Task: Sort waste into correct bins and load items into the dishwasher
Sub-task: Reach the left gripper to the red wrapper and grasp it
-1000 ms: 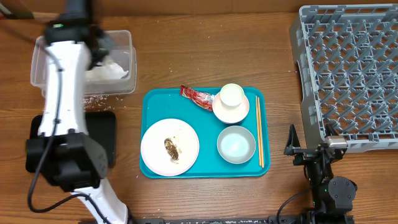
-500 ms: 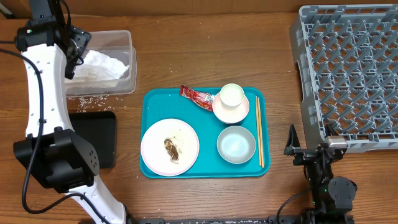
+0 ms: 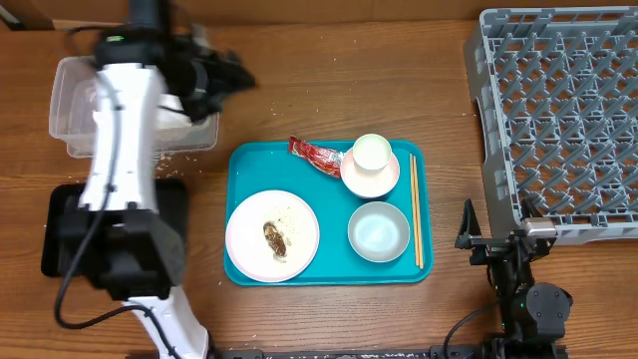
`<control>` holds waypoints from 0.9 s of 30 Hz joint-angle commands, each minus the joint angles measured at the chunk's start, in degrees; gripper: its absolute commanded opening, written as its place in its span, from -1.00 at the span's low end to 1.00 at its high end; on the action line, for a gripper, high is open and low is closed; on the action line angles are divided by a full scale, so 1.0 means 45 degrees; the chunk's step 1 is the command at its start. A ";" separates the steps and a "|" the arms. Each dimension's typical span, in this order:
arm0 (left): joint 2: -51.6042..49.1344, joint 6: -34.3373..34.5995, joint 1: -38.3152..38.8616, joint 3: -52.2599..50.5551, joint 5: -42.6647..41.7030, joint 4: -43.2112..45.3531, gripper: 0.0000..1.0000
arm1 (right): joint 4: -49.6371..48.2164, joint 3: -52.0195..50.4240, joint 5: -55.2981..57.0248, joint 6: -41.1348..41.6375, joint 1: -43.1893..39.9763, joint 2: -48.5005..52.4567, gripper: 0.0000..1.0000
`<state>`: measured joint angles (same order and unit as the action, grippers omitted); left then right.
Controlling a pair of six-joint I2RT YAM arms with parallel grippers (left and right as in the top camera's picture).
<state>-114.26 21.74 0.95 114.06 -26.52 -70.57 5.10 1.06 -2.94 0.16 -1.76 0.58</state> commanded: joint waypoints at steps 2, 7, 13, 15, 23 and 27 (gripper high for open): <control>-0.0403 0.0903 0.2244 -0.0189 0.3269 -0.0146 0.67 | -0.0097 -0.0131 0.0073 -0.0049 0.0029 -0.0092 1.00; -0.1005 0.4269 0.3706 -0.0942 0.4046 0.0311 0.53 | -0.0097 -0.0131 0.0073 -0.0049 0.0029 -0.0092 1.00; -0.2671 0.6562 0.4357 -0.1365 0.4328 0.1049 0.37 | -0.0097 -0.0131 0.0073 -0.0044 0.0029 -0.0092 1.00; -0.3249 0.6795 0.4444 -0.1365 0.4318 0.1336 0.38 | -0.0097 -0.0131 0.0073 -0.0049 0.0029 -0.0092 1.00; -0.4760 0.7227 0.4464 -0.1365 0.3886 0.1982 0.13 | -0.0097 -0.0131 0.0073 -0.0049 0.0029 -0.0092 1.00; -0.4755 0.7213 0.4488 -0.1365 0.3968 0.1972 -0.28 | -0.0097 -0.0131 0.0073 -0.0049 0.0029 -0.0092 1.00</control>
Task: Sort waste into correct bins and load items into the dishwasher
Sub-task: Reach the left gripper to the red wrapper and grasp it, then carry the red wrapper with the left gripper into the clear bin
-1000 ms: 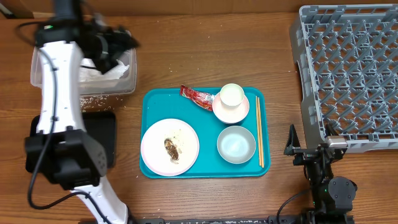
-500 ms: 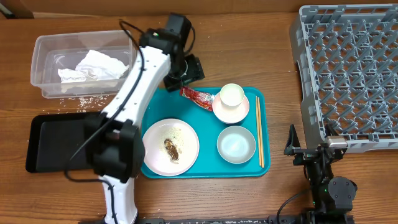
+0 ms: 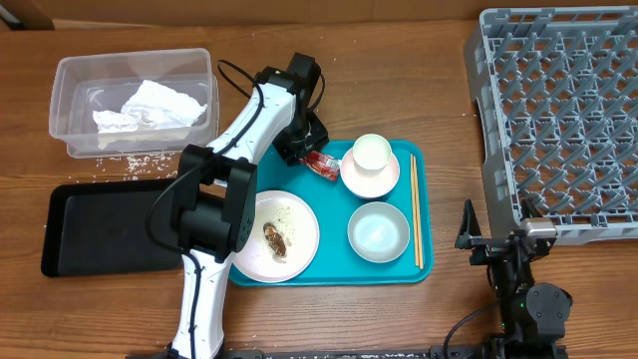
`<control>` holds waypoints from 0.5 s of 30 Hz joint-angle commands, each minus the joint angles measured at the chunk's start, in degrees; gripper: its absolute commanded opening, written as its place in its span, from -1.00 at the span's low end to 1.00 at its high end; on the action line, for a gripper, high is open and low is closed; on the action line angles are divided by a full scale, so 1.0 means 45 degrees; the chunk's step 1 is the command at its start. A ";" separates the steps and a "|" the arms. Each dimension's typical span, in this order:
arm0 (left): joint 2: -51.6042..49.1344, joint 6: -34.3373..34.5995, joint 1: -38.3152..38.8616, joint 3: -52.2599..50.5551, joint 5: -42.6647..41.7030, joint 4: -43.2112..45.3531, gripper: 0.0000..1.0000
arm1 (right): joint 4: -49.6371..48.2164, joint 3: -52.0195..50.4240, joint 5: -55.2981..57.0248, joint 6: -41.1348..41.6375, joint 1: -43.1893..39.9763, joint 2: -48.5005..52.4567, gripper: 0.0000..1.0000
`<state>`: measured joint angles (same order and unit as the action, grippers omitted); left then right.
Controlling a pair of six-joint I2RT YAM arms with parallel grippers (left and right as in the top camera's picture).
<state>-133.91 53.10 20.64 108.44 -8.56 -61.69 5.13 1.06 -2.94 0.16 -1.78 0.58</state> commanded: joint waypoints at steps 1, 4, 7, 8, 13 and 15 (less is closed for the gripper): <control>-0.0389 0.0243 0.0112 -0.0112 -0.0087 -0.0053 -0.56 | -0.0102 -0.0131 0.0073 -0.0049 0.0034 -0.0092 1.00; -0.0306 0.0194 0.0053 0.0010 -0.0355 -0.0423 -0.92 | -0.0102 -0.0131 0.0078 -0.0049 0.0034 -0.0092 1.00; -0.0131 -0.0063 -0.0131 0.0797 -0.0350 -0.1394 -0.92 | -0.0102 -0.0131 0.0073 -0.0049 0.0034 -0.0092 1.00; -0.0068 -0.0253 -0.0228 0.1195 -0.0321 -0.1749 -0.92 | -0.0102 -0.0131 0.0073 -0.0049 0.0034 -0.0092 1.00; 0.0695 -0.0758 -0.1258 0.4090 0.0063 -0.3283 -0.92 | -0.0102 -0.0131 0.0073 -0.0044 0.0034 -0.0092 1.00; 0.1015 -0.0753 -0.1792 0.4940 0.0675 -0.3249 -0.92 | -0.0102 -0.0131 0.0078 -0.0049 0.0034 -0.0092 1.00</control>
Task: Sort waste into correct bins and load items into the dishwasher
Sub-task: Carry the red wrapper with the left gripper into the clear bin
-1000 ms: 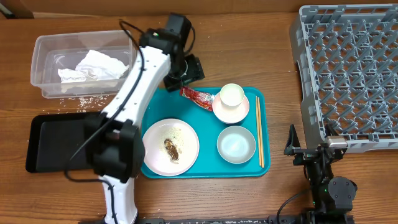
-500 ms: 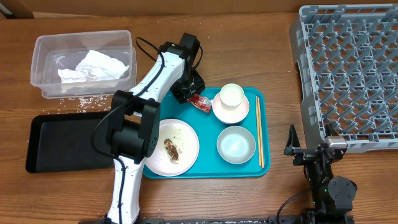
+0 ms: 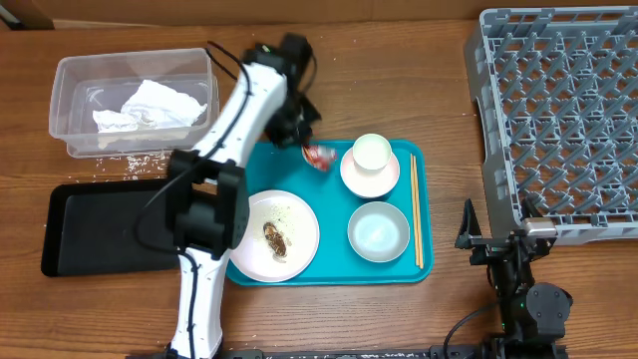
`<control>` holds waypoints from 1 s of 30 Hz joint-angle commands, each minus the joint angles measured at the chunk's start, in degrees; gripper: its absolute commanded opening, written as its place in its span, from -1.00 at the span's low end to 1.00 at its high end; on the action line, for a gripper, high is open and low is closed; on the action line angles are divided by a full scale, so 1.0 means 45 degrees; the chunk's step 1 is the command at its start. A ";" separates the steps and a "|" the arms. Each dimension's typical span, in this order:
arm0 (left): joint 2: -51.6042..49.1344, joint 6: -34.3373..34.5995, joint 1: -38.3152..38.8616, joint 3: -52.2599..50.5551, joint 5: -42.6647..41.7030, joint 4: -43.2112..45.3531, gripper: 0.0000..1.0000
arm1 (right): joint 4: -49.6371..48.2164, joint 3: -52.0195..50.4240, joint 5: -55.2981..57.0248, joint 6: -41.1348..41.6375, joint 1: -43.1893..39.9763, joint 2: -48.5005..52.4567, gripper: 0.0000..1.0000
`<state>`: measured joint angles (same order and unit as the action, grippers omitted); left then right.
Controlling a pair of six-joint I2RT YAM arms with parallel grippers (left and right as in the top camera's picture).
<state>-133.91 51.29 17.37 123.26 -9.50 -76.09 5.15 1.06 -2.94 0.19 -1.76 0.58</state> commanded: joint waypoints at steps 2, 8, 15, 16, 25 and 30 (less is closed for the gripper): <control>0.1282 -0.0340 -0.1705 0.2409 0.2069 0.0136 -0.92 | -0.0107 -0.0131 0.0073 -0.0053 0.0029 -0.0092 1.00; 0.1530 -0.0384 -0.3478 0.2871 0.5119 0.1457 -0.92 | -0.0107 -0.0131 0.0073 -0.0053 0.0029 -0.0092 1.00; 0.1151 -0.0588 -0.5294 0.2856 0.5542 0.1953 -0.87 | -0.0107 -0.0131 0.0078 -0.0053 0.0029 -0.0092 1.00; 0.1098 -0.0588 -0.5474 0.2856 0.5552 0.1885 -0.85 | -0.0107 -0.0131 0.0073 -0.0053 0.0029 -0.0092 1.00; 0.1064 -0.0593 -0.6713 0.2856 0.5212 0.0889 0.42 | -0.0107 -0.0131 0.0073 -0.0053 0.0029 -0.0092 1.00; 0.1336 -0.2259 -0.6805 0.2885 0.1603 0.0369 0.30 | -0.0107 -0.0131 0.0073 -0.0049 0.0029 -0.0092 1.00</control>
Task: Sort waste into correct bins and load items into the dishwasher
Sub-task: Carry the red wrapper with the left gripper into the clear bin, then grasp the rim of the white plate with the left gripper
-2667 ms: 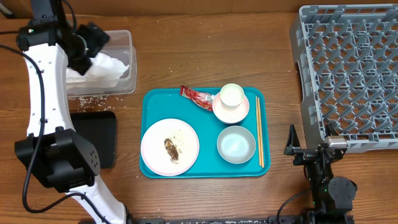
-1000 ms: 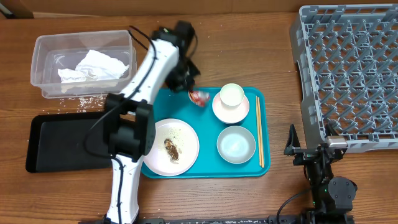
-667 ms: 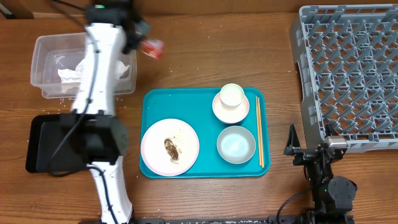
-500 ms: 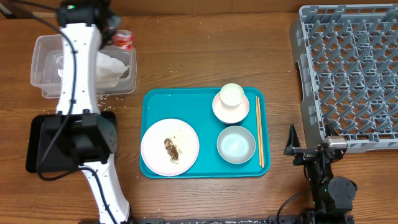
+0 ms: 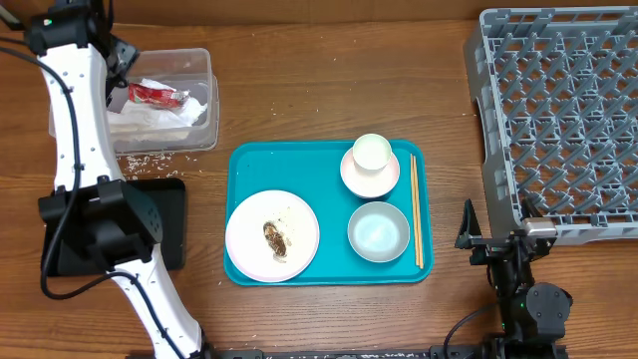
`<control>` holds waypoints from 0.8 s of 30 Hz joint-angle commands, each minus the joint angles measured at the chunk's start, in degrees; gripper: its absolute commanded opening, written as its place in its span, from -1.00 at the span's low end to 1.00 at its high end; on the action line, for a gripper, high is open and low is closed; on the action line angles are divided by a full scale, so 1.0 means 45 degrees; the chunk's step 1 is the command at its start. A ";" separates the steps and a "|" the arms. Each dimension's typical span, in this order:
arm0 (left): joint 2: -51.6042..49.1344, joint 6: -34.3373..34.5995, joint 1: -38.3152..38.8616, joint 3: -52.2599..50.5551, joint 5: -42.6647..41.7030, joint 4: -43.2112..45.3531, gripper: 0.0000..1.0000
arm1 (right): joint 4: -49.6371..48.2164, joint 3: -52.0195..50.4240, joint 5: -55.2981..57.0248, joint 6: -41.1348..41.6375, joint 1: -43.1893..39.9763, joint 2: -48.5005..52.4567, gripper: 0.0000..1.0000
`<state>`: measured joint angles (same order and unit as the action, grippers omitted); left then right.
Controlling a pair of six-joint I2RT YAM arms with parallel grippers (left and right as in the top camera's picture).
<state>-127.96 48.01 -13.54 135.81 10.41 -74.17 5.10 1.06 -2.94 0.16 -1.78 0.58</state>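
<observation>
My left gripper (image 5: 124, 95) is over the clear plastic bin (image 5: 195, 58) at the far left, shut on one end of a red sauce packet (image 5: 157, 96) that hangs above crumpled white tissue (image 5: 150, 122). The teal tray (image 5: 249, 165) holds a white plate (image 5: 249, 224) with a brown food scrap (image 5: 274, 239), a pale cup (image 5: 372, 152) on a saucer (image 5: 370, 182), a light blue bowl (image 5: 379, 231) and chopsticks (image 5: 416, 209). The grey dishwasher rack (image 5: 563, 120) stands at the right. My right gripper (image 5: 495, 242) rests by the rack's near corner; its jaws are unclear.
A black tray (image 5: 171, 214) lies left of the teal tray, partly under my left arm's base. Spilled white grains (image 5: 150, 158) are scattered on the wood between the bin and the black tray.
My left gripper has gone from the teal tray's top edge to the clear bin at the far left, taking the red packet with it. The right arm has not moved.
My left gripper was by the clear bin while the red packet lay on the teal tray. It then stood on the packet beside the cup, then held it at the tray's top edge. Now the packet is over the bin.
</observation>
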 commanded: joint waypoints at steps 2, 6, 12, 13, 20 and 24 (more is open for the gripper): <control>0.0291 -0.2832 0.0078 0.0107 -0.5421 0.0000 0.35 | -0.0097 -0.0131 0.0073 -0.0049 0.0034 -0.0092 1.00; 0.1180 -0.4532 0.0126 0.0107 -0.9452 -0.0117 0.36 | -0.0097 -0.0131 0.0073 -0.0049 0.0034 -0.0092 1.00; 0.3026 -0.5756 0.0835 0.0107 -0.9607 -0.2001 0.32 | -0.0097 -0.0131 0.0073 -0.0049 0.0034 -0.0092 1.00; 0.3332 -0.5727 0.1141 0.0107 -0.9194 -0.2443 0.33 | -0.0102 -0.0131 0.0073 -0.0049 0.0034 -0.0092 1.00; 0.4080 -0.5741 0.4133 0.0053 -0.6625 -0.5032 0.33 | -0.0097 -0.0131 0.0073 -0.0049 0.0034 -0.0092 1.00; 0.4129 -0.5799 0.6144 -0.0971 -0.5858 -0.5032 0.29 | -0.0097 -0.0131 0.0073 -0.0044 0.0034 -0.0092 1.00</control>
<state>-108.55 23.33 9.58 134.61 -21.47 -96.40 5.13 1.06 -2.94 0.19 -1.78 0.58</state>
